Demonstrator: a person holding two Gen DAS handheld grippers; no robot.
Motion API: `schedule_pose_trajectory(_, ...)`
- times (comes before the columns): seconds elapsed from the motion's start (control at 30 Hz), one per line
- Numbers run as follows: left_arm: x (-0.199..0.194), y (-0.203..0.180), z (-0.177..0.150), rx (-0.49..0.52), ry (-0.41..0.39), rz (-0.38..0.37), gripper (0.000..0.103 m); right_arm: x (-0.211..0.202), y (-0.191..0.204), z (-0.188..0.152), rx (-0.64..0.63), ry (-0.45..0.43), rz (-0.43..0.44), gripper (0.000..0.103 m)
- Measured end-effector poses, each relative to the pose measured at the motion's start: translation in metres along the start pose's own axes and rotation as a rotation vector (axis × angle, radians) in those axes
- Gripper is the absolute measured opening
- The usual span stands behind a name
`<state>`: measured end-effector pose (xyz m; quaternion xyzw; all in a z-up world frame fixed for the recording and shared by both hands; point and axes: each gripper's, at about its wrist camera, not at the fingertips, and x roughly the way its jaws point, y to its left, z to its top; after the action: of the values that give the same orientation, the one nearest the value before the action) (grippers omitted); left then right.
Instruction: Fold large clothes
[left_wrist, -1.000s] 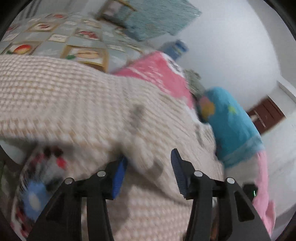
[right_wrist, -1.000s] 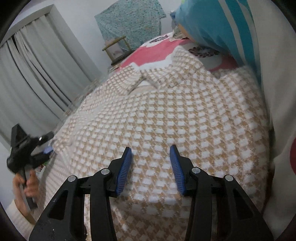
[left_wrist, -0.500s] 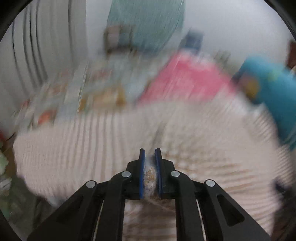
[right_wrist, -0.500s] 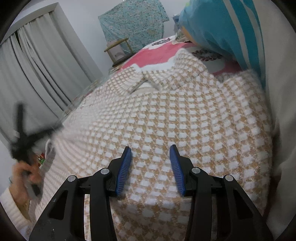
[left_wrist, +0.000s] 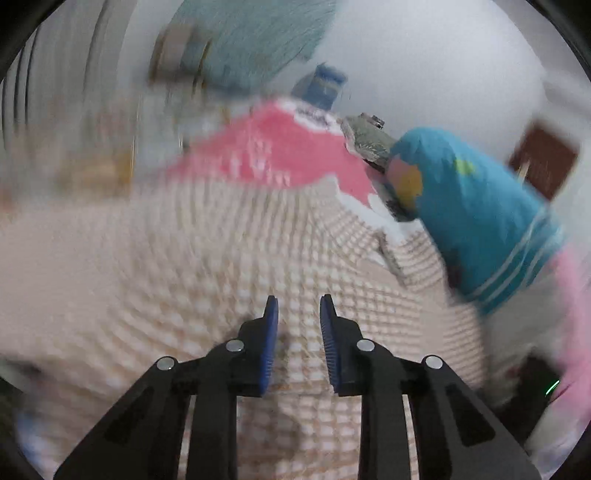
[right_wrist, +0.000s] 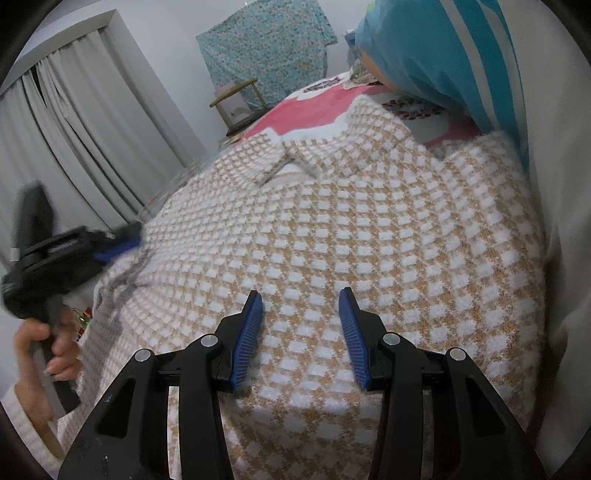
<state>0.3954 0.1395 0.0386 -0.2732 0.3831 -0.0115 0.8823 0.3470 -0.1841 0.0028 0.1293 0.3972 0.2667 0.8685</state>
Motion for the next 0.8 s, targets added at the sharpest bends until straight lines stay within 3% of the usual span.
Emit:
schedule_pose_trajectory(0.03,0.002,0.02,0.0,-0.072,-0.007,0.007,0.002,-0.001,0.0,0.0,0.0,0.0,0.001,0.042)
schedule_pose_trajectory(0.1,-0.001,0.077,-0.003,-0.273,-0.041,-0.15,0.004,0.0,0.0,-0.001,-0.002,0.003,0.002,0.042)
schedule_pose_trajectory(0.13,-0.007,0.097,-0.004,-0.34,-0.074,-0.17,0.004,-0.001,0.0,-0.001,-0.003,0.003,0.001,0.042)
schedule_pose_trajectory(0.23,-0.02,0.098,0.002,-0.283,-0.103,-0.052,0.004,-0.002,-0.001,-0.002,0.0,0.002,0.005,0.042)
schedule_pose_trajectory(0.37,-0.028,0.043,0.003,-0.07,-0.117,0.113,0.003,-0.003,-0.003,-0.002,0.008,0.002,0.011,0.042)
schedule_pose_trajectory(0.47,-0.015,0.025,-0.015,0.008,-0.08,0.066,0.003,-0.004,-0.003,-0.002,0.009,0.003,0.011,0.042)
schedule_pose_trajectory(0.5,-0.001,0.023,-0.026,0.041,-0.05,0.1,0.003,-0.004,-0.003,-0.001,0.01,0.006,0.012,0.042)
schedule_pose_trajectory(0.57,0.01,0.024,-0.034,0.072,-0.08,0.118,0.003,-0.004,-0.005,0.003,0.016,0.033,0.024,0.042)
schedule_pose_trajectory(0.63,0.014,0.032,-0.035,0.046,-0.079,0.083,0.003,-0.009,-0.012,0.007,0.041,0.058,0.049,0.041)
schedule_pose_trajectory(0.7,0.009,0.044,-0.035,0.007,-0.065,0.018,0.004,-0.016,-0.02,0.01,0.059,0.08,0.043,0.03)
schedule_pose_trajectory(0.8,0.008,0.046,-0.036,0.003,-0.064,-0.003,0.004,-0.028,-0.033,0.019,0.103,0.138,0.052,0.029)
